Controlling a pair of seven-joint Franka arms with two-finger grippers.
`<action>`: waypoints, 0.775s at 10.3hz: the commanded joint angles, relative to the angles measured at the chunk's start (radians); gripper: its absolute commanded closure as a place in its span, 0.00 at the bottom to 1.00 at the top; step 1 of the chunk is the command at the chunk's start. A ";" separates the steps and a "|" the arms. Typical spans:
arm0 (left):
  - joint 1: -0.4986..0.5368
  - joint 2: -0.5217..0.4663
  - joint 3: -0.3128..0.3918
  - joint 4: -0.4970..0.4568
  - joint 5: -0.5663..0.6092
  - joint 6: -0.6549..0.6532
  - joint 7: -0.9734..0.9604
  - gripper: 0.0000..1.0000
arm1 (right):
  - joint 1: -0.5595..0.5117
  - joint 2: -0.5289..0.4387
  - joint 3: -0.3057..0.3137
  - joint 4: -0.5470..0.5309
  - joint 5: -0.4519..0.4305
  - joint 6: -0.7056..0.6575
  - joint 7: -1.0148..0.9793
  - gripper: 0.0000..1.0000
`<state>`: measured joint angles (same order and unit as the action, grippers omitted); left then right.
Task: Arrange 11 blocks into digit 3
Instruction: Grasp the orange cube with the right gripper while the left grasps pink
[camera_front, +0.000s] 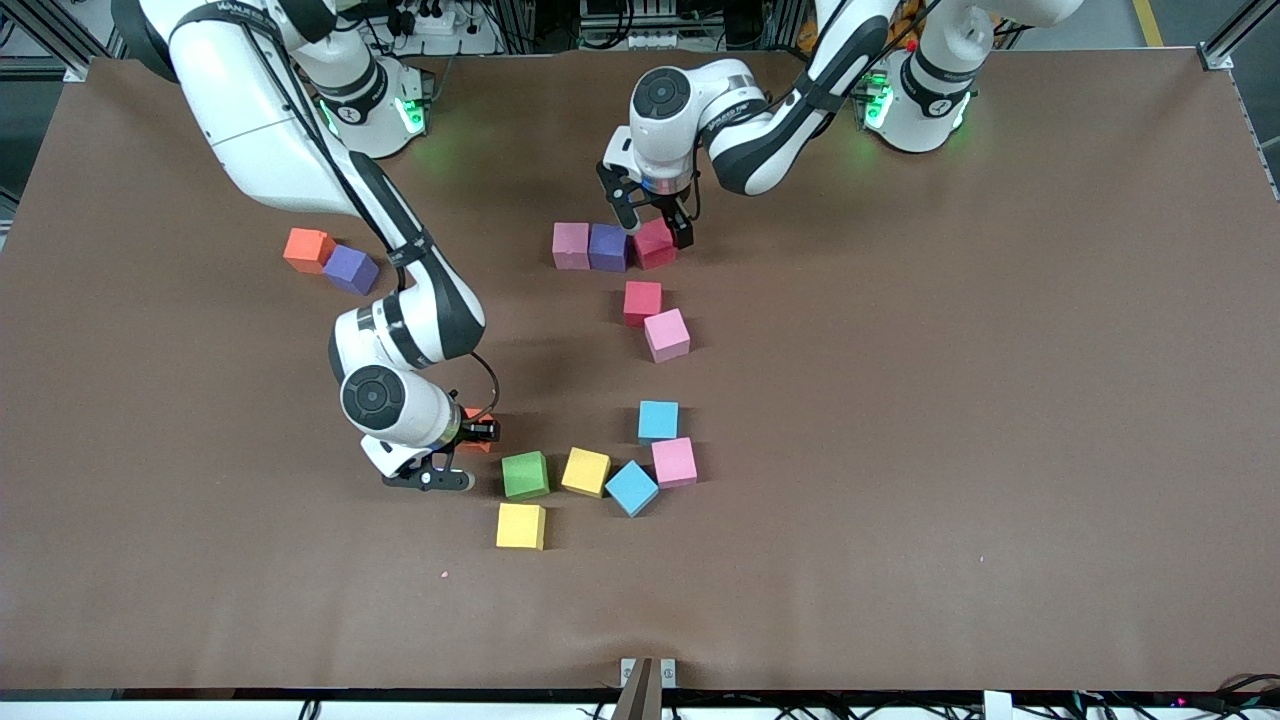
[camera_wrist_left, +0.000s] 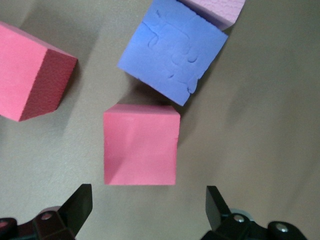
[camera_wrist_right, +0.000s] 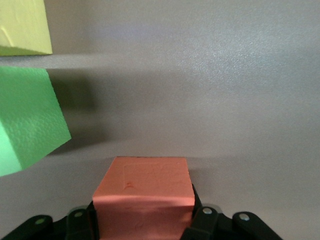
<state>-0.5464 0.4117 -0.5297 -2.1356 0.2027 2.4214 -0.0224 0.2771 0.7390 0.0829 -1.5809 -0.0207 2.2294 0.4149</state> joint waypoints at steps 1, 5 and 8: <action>0.006 0.053 0.001 0.038 0.084 0.034 0.006 0.00 | -0.010 0.000 0.008 0.006 -0.011 0.003 0.004 0.86; 0.005 0.073 0.004 0.063 0.092 0.034 -0.004 0.00 | -0.009 -0.001 0.008 0.007 -0.013 0.003 0.004 0.86; -0.001 0.093 0.005 0.054 0.107 0.036 -0.008 0.00 | -0.009 -0.001 0.008 0.007 -0.013 0.004 0.004 0.86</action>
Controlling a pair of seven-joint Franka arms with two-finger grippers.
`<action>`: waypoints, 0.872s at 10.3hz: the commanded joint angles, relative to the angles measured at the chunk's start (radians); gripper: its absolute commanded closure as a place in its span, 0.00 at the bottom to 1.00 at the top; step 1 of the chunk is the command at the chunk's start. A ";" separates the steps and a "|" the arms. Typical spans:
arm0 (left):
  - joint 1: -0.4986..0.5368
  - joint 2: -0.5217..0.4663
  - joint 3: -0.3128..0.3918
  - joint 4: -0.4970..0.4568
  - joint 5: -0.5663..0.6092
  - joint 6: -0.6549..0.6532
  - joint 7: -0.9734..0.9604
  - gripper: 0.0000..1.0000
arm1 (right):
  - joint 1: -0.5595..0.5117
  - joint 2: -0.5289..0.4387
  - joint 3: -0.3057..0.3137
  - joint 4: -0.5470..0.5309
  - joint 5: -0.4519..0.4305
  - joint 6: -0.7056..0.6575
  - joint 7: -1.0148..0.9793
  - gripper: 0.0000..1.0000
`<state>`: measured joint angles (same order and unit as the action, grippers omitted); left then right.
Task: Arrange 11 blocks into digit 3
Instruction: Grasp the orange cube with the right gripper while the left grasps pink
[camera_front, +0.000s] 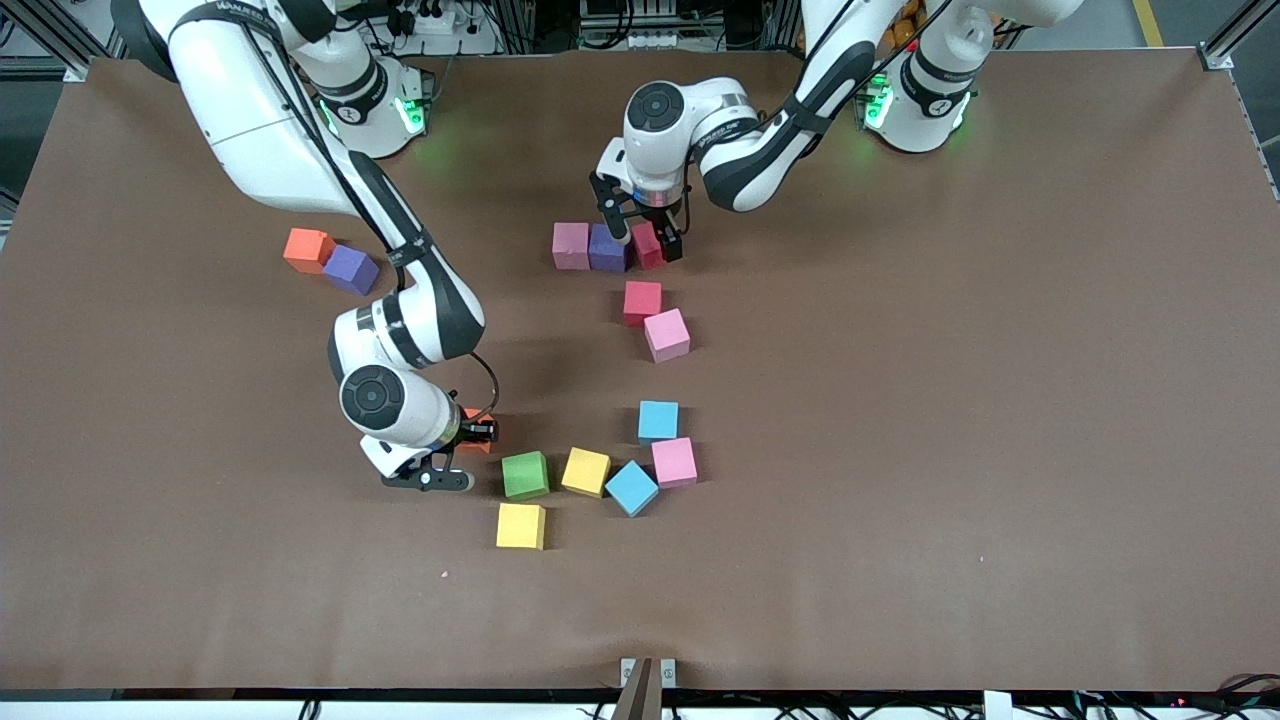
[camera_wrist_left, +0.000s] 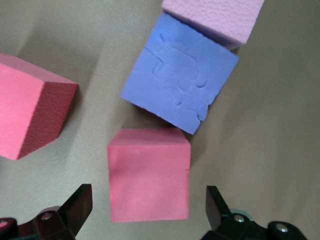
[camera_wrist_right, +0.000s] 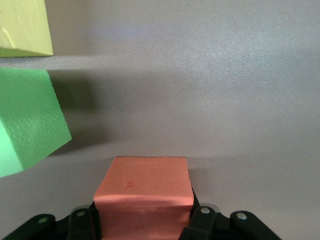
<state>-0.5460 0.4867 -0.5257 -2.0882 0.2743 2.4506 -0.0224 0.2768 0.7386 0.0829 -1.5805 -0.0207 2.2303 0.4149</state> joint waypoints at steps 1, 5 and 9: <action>0.003 0.021 0.001 0.005 0.043 0.005 -0.008 0.00 | -0.008 -0.001 0.008 0.007 -0.013 0.003 0.004 0.86; 0.003 0.023 0.001 0.013 0.045 0.005 -0.013 0.13 | -0.010 -0.001 0.008 0.008 -0.010 0.003 0.004 0.87; 0.006 0.023 0.001 0.016 0.045 0.005 0.001 0.56 | -0.031 -0.015 0.008 0.019 -0.010 -0.003 -0.008 0.87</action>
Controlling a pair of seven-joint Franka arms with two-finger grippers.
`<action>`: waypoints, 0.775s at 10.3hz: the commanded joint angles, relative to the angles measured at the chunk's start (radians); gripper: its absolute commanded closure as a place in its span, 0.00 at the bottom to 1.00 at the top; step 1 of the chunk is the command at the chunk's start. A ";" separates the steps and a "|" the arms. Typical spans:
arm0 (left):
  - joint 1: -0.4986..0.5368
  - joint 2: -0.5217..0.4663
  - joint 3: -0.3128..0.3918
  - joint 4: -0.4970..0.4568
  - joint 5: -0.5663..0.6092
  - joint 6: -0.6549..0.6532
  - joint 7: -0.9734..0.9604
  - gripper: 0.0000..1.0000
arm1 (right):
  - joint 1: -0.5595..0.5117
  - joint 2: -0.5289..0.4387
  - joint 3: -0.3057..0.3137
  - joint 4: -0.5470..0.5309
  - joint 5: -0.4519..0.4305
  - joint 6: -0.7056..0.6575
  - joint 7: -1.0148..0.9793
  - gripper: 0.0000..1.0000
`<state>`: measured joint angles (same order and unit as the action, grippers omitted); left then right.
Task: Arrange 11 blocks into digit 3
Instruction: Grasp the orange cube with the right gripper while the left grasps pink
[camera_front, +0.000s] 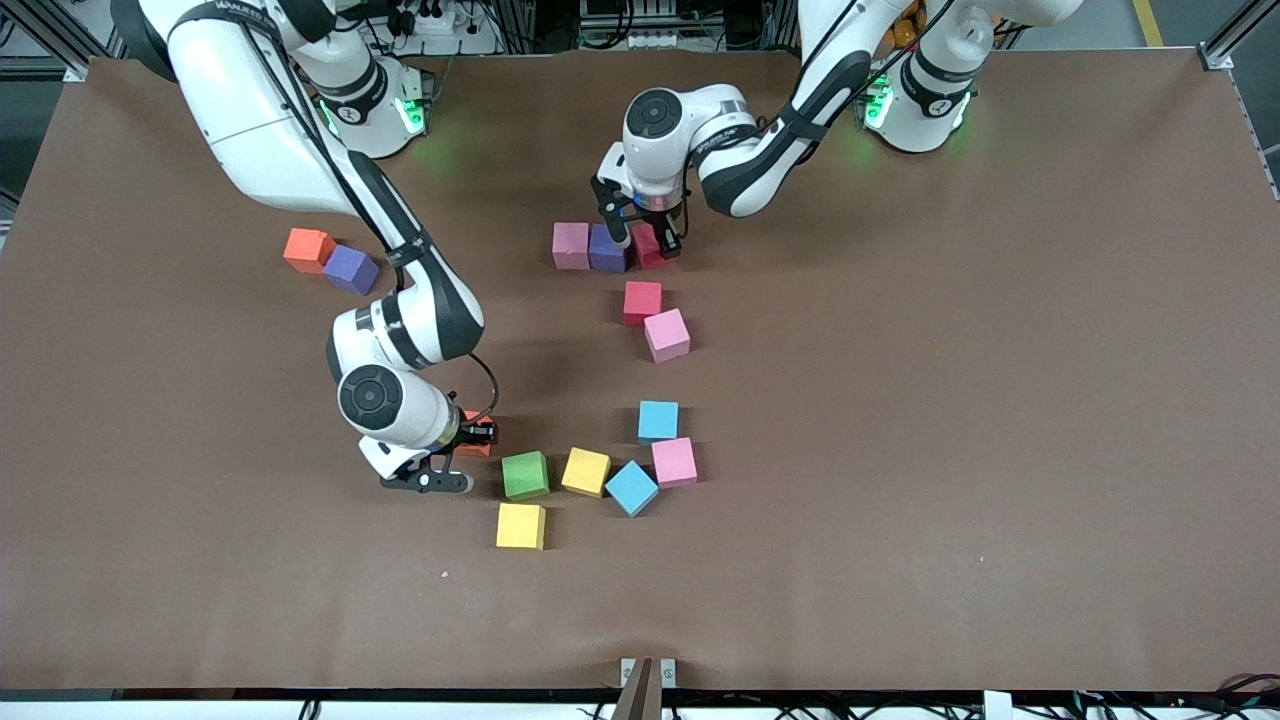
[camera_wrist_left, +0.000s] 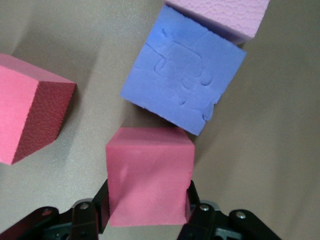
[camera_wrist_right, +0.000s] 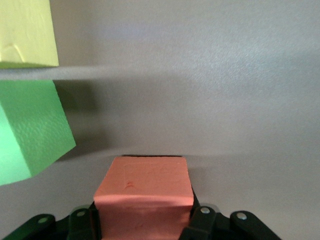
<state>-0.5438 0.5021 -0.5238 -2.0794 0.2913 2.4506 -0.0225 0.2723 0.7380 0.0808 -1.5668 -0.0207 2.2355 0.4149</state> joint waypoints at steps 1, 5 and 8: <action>0.005 0.007 -0.001 0.007 0.037 0.005 0.009 0.74 | -0.033 -0.022 0.010 0.004 -0.010 -0.011 -0.011 0.87; 0.044 0.029 0.001 0.031 0.100 0.007 0.189 0.86 | -0.033 -0.035 0.010 0.004 -0.010 -0.017 -0.010 0.87; 0.036 0.073 0.001 0.082 0.101 0.007 0.260 0.86 | -0.033 -0.035 0.010 0.004 -0.010 -0.016 -0.010 0.87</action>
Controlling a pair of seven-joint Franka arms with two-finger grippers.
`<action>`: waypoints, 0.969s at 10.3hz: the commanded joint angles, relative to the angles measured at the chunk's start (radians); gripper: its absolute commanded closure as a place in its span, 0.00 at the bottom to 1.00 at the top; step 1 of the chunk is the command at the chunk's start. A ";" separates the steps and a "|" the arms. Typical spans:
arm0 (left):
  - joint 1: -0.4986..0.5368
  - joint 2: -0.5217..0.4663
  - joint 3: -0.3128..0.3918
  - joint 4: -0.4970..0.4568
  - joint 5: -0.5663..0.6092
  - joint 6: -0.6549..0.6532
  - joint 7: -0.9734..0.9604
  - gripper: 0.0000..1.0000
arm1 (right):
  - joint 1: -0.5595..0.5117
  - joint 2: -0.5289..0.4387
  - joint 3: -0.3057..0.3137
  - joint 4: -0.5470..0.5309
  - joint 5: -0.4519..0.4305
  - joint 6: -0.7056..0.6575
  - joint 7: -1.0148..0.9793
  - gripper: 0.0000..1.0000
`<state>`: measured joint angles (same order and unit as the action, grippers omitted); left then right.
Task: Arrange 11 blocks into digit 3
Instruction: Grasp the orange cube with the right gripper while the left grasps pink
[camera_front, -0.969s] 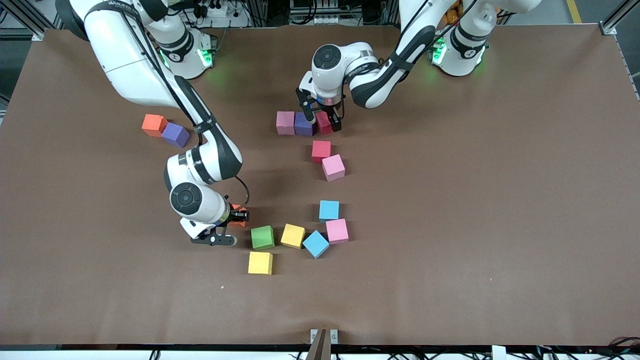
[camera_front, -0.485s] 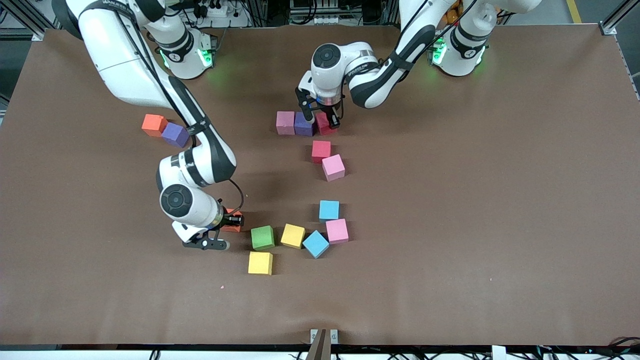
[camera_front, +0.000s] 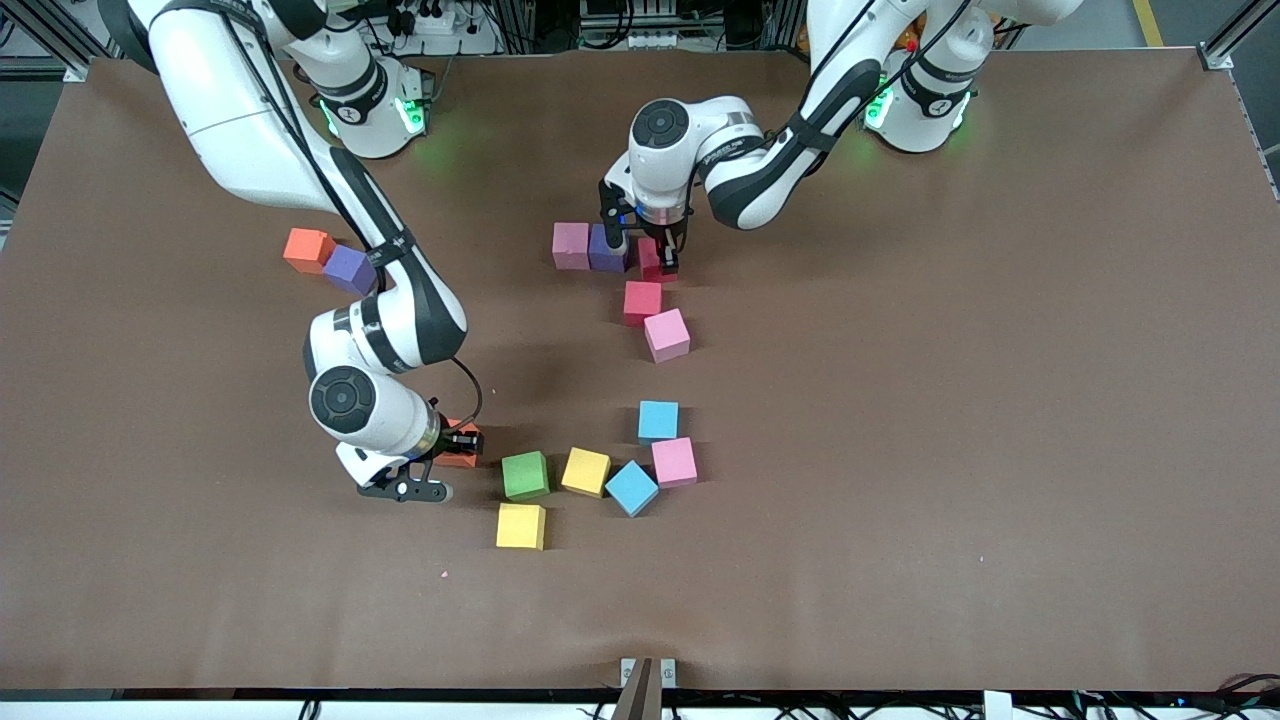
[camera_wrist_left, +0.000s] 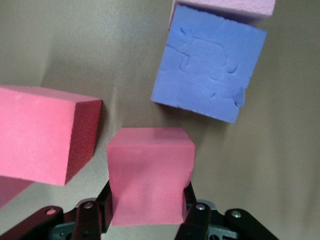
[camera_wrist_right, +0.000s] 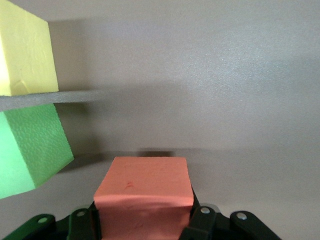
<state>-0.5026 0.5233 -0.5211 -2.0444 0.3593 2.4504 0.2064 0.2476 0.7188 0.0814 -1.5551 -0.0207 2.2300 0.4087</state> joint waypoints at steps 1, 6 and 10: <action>-0.014 0.060 -0.002 0.055 0.035 0.007 0.068 0.86 | -0.008 -0.016 0.009 -0.008 -0.010 -0.009 -0.004 0.87; -0.037 0.060 -0.004 0.052 0.043 0.005 0.094 0.87 | -0.008 -0.015 0.009 -0.008 -0.010 -0.006 -0.004 0.87; -0.051 0.060 -0.004 0.041 0.043 0.001 0.097 0.87 | -0.008 -0.015 0.009 -0.008 -0.010 -0.004 -0.004 0.87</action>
<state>-0.5405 0.5462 -0.5227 -2.0125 0.3780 2.4495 0.2984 0.2476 0.7188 0.0815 -1.5551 -0.0207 2.2300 0.4086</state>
